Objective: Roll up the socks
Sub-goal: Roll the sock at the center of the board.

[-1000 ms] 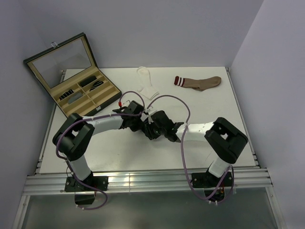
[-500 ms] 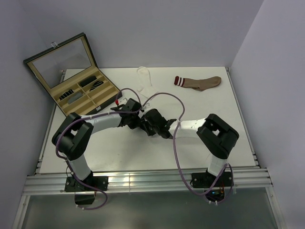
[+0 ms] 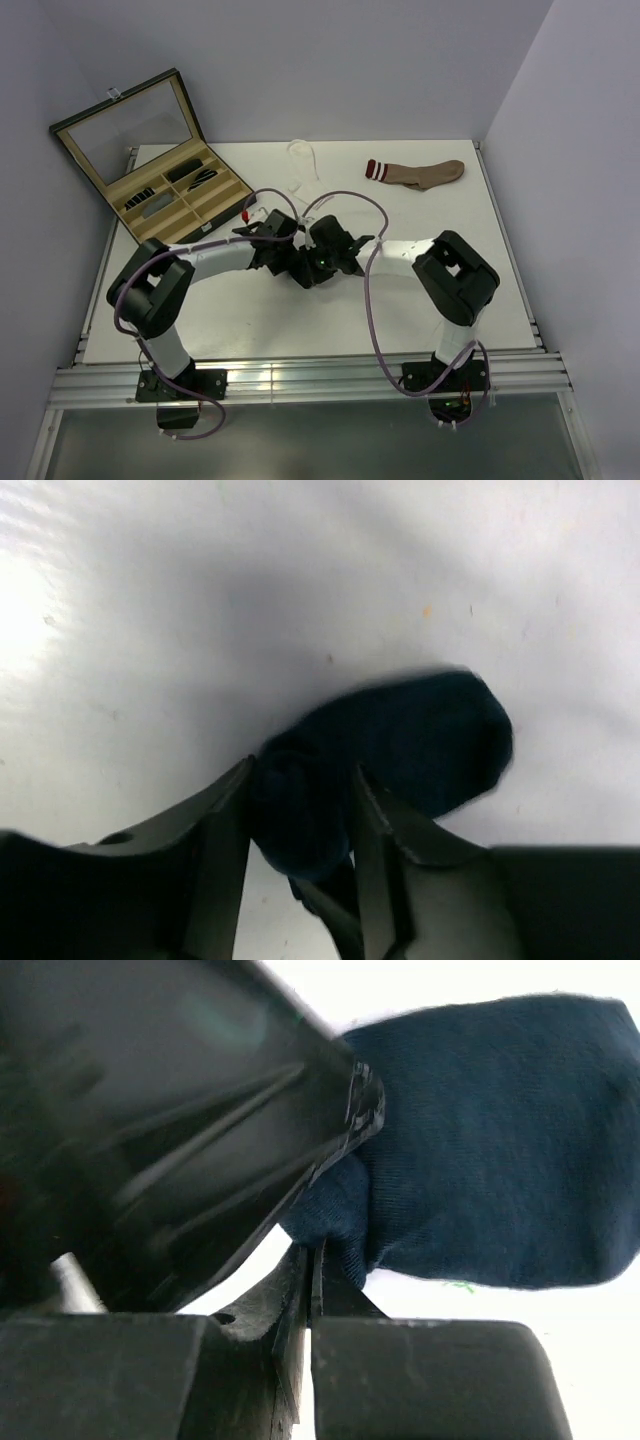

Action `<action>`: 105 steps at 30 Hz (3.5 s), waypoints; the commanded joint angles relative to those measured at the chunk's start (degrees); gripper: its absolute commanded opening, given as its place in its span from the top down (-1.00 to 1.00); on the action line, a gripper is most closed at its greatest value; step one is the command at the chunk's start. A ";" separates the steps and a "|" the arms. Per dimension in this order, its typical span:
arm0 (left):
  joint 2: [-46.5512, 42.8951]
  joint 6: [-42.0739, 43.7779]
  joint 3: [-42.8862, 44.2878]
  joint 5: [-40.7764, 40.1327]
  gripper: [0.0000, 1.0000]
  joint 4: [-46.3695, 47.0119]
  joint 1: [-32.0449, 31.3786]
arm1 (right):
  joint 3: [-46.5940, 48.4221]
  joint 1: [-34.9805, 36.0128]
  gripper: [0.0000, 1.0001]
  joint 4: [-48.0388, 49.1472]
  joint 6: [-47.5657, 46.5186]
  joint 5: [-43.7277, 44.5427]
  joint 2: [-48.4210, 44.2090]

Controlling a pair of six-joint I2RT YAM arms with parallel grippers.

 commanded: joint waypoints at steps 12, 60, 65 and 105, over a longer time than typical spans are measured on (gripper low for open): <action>-14.45 -2.25 -11.28 -0.79 -0.53 10.04 -1.53 | -4.09 -14.67 1.00 11.86 15.91 -39.23 9.42; -6.28 -8.05 -16.30 0.70 0.09 13.04 -2.33 | -4.35 -18.45 1.00 20.83 27.96 -43.02 15.59; -3.47 -6.99 -14.45 1.14 0.22 12.07 -2.32 | -4.18 -18.45 1.00 17.93 25.07 -41.88 14.62; 2.60 4.43 -0.13 6.33 0.99 -1.02 -2.32 | -14.20 11.42 -0.17 17.40 -14.14 27.64 -15.28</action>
